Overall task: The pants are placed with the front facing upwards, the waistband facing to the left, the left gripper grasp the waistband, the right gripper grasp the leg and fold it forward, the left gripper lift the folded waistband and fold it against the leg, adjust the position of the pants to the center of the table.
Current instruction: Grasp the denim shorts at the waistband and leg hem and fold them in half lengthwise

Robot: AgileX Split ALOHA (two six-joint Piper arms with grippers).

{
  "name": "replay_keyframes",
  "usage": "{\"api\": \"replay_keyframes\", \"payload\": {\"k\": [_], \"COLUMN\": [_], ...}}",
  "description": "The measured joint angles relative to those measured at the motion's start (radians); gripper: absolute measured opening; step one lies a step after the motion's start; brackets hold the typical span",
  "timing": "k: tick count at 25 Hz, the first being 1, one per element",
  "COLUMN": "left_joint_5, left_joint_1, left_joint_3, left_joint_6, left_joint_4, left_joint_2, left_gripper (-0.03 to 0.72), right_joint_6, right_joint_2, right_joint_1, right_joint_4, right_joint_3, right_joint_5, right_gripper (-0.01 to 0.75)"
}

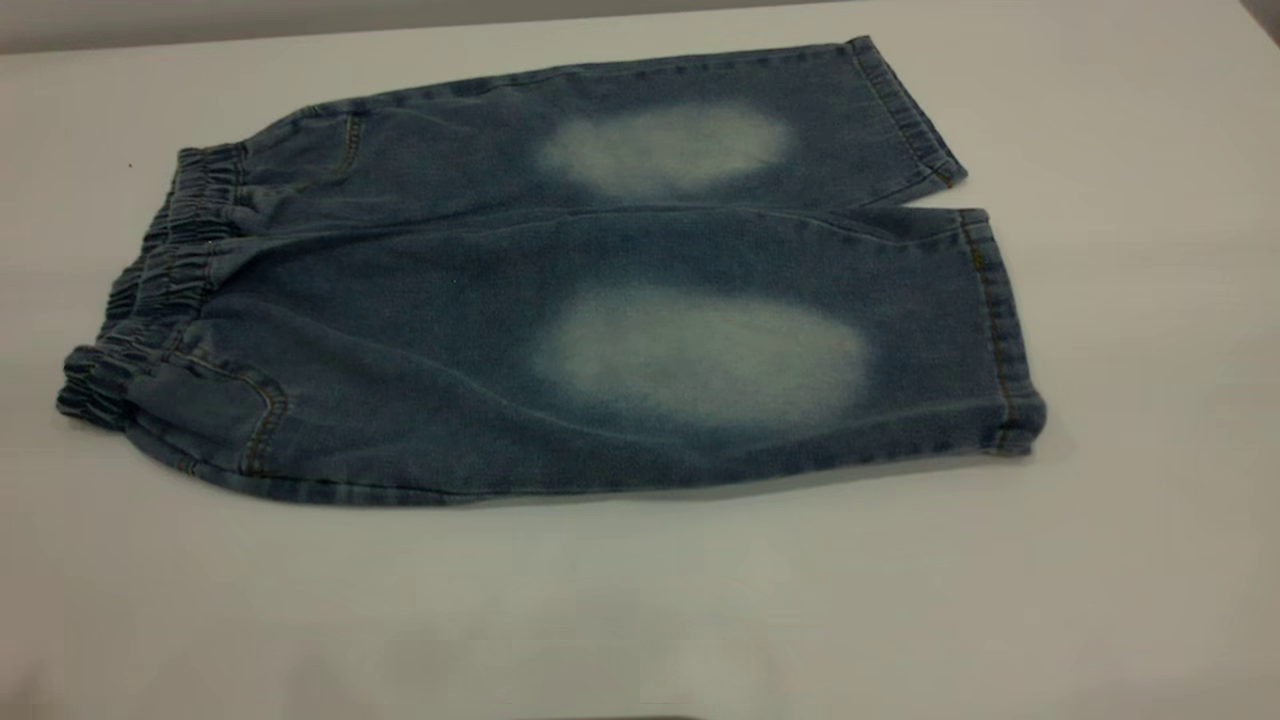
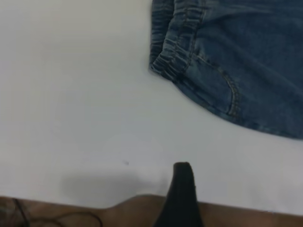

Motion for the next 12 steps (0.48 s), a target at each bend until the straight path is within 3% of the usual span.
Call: {"api": "replay_keyframes", "payload": {"k": [5, 12], "left_joint_5": [-0.179, -0.339], "left_joint_1": [0.0, 0.0], "left_joint_3": [-0.026, -0.034], "left_joint_6": [-0.048, -0.075], "left_joint_4": [0.0, 0.0], "left_joint_2": [0.301, 0.639], "left_gripper": [0.571, 0.571], "right_joint_6": [-0.001, -0.047], "right_joint_2": [0.142, 0.235], "right_joint_1": [0.0, 0.0], "right_joint_4": [0.041, 0.115], "right_joint_3": [-0.002, -0.002], "right_joint_5": [-0.048, -0.113], "right_gripper": [0.575, 0.585]}}
